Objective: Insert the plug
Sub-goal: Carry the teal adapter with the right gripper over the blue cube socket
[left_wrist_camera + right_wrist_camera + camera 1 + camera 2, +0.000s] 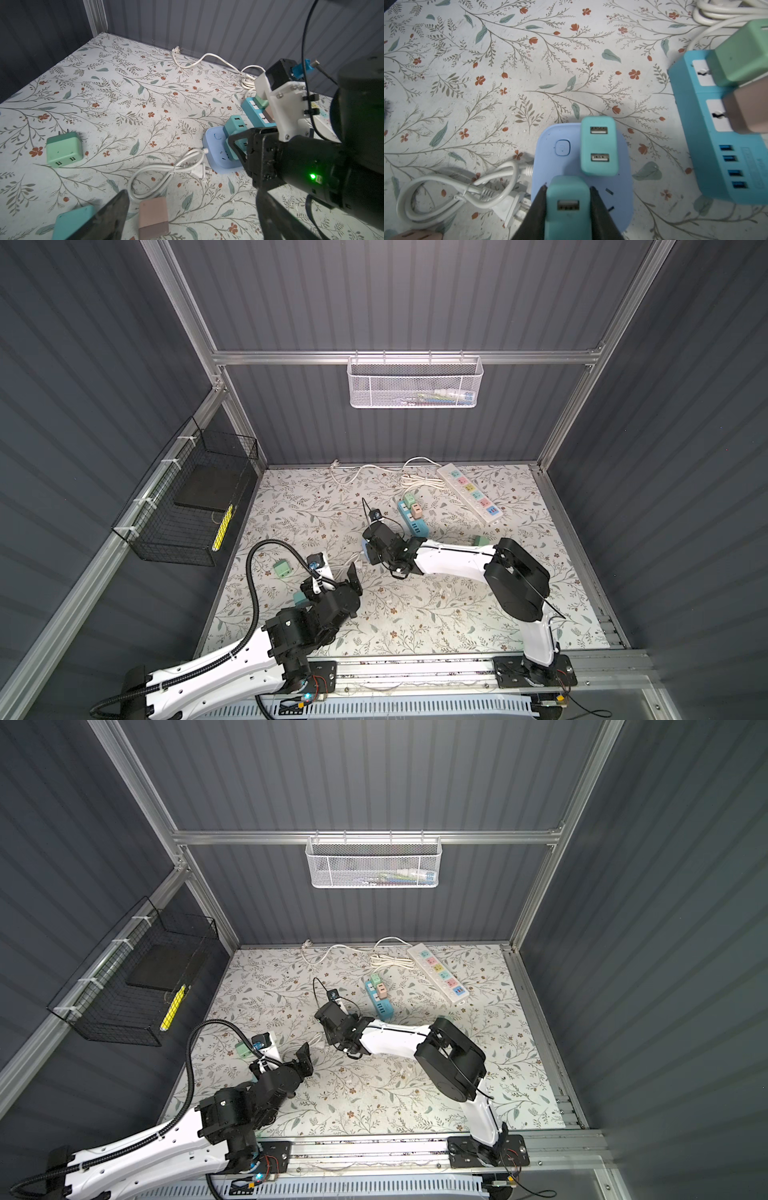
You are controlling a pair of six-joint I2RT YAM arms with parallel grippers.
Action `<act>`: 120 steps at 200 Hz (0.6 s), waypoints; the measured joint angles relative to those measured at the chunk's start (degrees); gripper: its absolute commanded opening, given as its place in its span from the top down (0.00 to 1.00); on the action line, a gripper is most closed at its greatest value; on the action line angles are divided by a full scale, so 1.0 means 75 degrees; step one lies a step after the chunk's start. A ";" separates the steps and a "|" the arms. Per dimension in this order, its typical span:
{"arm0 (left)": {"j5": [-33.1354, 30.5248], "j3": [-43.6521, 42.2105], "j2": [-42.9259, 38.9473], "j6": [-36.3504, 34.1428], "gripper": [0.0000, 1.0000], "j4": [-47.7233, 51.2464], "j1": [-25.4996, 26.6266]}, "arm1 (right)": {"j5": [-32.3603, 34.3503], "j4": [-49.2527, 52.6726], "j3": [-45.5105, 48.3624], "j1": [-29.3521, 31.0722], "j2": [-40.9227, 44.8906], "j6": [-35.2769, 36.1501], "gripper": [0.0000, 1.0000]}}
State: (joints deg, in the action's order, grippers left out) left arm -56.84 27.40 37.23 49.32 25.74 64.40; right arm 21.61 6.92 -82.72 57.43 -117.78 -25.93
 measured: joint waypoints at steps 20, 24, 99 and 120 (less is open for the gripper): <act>-0.0023 0.0000 0.0000 0.0015 0.05 0.0070 -0.0009 | 0.0125 0.0184 -0.0277 0.0009 -0.0178 -0.0093 0.84; -0.0029 0.0000 0.0000 0.0041 0.05 0.0108 -0.0015 | 0.0143 0.0198 -0.0300 0.0017 -0.0195 -0.0125 0.84; -0.0058 0.0119 -0.0076 0.0236 0.04 0.0621 -0.0015 | 0.0379 0.0178 -0.0294 0.0117 -0.0239 -0.0417 0.84; -0.0052 0.0122 -0.0224 0.0262 0.04 0.0714 -0.0015 | 0.0385 0.0166 -0.0265 0.0122 -0.0239 -0.0472 0.85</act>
State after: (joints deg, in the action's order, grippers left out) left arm -57.23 28.32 35.55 51.29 31.09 64.29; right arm 24.49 8.16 -84.71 58.35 -119.57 -29.47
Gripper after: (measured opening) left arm 0.958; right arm 0.289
